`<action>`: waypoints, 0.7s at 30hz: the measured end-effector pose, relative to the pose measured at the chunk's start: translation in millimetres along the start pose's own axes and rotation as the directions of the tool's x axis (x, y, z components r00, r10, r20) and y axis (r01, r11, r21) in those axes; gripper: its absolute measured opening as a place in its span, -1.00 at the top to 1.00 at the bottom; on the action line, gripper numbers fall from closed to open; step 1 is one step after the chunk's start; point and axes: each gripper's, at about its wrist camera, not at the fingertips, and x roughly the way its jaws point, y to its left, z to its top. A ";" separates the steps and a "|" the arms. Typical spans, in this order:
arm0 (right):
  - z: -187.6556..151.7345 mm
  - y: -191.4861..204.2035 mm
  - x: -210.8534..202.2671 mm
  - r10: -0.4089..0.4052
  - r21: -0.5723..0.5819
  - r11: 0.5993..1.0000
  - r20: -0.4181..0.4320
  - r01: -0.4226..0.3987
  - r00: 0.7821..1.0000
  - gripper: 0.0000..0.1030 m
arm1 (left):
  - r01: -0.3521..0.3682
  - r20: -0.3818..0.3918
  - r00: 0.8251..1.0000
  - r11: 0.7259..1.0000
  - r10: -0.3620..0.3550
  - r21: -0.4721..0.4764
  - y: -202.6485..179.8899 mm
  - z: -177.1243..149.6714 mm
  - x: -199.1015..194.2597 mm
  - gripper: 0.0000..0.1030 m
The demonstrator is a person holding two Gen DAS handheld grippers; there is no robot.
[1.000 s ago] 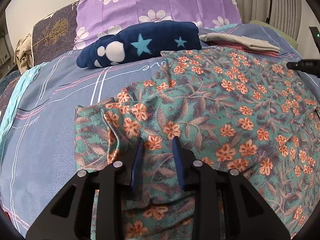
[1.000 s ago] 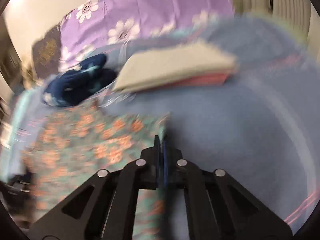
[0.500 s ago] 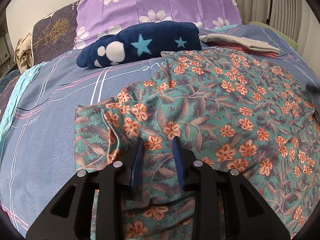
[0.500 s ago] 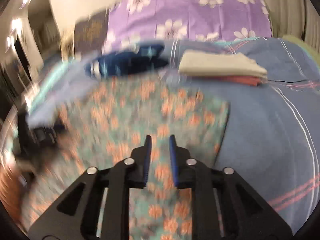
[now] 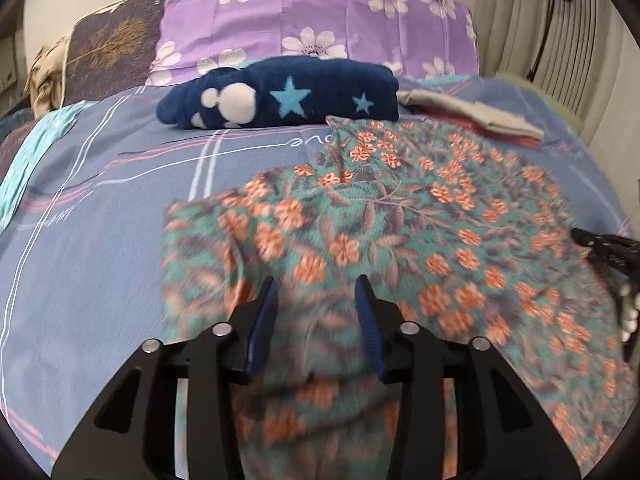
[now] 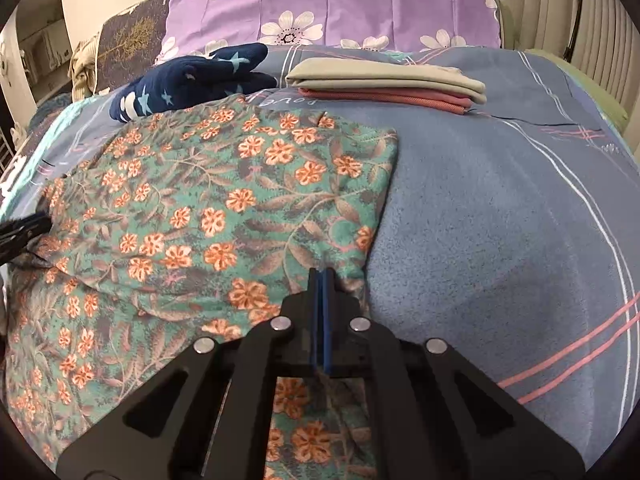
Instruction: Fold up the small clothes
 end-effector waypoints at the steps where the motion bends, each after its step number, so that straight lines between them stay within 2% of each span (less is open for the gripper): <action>1: -1.4 -1.6 -1.3 0.010 0.007 1.000 0.000 -0.010 1.000 1.00 | -0.002 0.008 1.000 1.000 0.001 0.005 0.4 -4.0 -7.0 -0.04; 3: -1.9 -3.4 0.0 0.025 0.018 1.000 0.000 -0.025 1.000 1.00 | -0.032 0.029 0.999 0.999 0.031 0.037 2.1 -19.4 -30.4 -0.22; 6: -1.0 -2.3 -0.1 0.018 0.010 1.000 0.001 -0.018 1.000 1.00 | -0.053 0.034 0.998 0.995 0.050 0.081 5.9 -44.5 -56.5 -0.34; 11: -6.7 -3.4 -23.3 0.017 0.014 1.000 0.034 -0.017 0.999 0.95 | -0.022 -0.046 0.999 0.998 0.025 0.062 18.1 -83.9 -67.7 -0.34; 15: -30.4 -11.3 -62.5 0.049 0.015 0.999 0.038 -0.049 0.998 0.62 | 0.079 -0.059 0.995 0.997 -0.079 -0.004 26.5 -103.3 -79.1 -0.34; 17: -44.3 -17.6 -77.4 0.076 0.004 0.997 0.024 -0.077 0.997 0.62 | 0.163 -0.064 0.984 0.986 -0.165 -0.033 25.3 -111.8 -86.6 -0.27; 18: -54.9 -22.3 -86.7 0.100 0.003 0.995 0.014 -0.100 0.995 0.62 | 0.190 -0.070 0.979 0.981 -0.192 -0.031 23.2 -115.6 -88.4 -0.15; 21: -82.7 -33.2 -102.3 0.163 0.020 0.986 -0.025 -0.163 0.986 0.62 | 0.215 -0.081 0.973 0.977 -0.214 0.008 11.1 -131.7 -96.2 0.02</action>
